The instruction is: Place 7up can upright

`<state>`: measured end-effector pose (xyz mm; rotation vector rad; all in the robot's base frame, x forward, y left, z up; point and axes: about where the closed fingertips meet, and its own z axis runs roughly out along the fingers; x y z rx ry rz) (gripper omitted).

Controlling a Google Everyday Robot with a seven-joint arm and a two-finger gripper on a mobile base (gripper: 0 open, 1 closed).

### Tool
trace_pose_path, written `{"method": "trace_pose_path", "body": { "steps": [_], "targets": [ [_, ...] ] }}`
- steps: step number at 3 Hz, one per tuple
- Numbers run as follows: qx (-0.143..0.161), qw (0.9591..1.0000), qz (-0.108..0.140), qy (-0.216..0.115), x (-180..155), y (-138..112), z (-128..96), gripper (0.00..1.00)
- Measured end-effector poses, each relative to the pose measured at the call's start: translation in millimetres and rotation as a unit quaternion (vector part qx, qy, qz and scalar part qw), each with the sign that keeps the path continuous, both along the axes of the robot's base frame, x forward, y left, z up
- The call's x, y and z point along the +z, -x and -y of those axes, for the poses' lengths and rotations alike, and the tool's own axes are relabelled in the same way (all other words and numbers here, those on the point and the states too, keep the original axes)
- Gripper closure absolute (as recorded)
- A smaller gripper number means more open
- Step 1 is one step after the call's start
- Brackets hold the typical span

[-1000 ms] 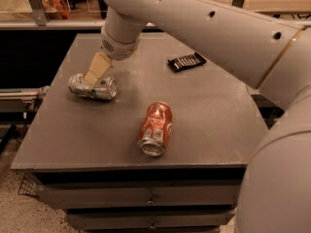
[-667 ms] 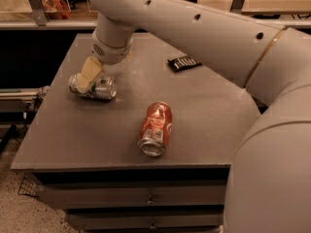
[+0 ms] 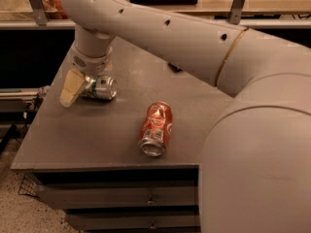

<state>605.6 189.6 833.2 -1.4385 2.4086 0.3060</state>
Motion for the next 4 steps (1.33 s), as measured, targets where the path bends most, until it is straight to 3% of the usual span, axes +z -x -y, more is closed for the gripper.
{"method": "trace_pose_path", "body": {
  "steps": [1, 2, 4],
  "targets": [
    [0.022, 0.9996, -0.003, 0.015, -6, 1, -7, 0.0],
    [0.021, 0.9994, 0.001, 0.028, -6, -5, 1, 0.16],
    [0.014, 0.9993, 0.0, 0.034, -1, -11, 13, 0.63]
  ]
}}
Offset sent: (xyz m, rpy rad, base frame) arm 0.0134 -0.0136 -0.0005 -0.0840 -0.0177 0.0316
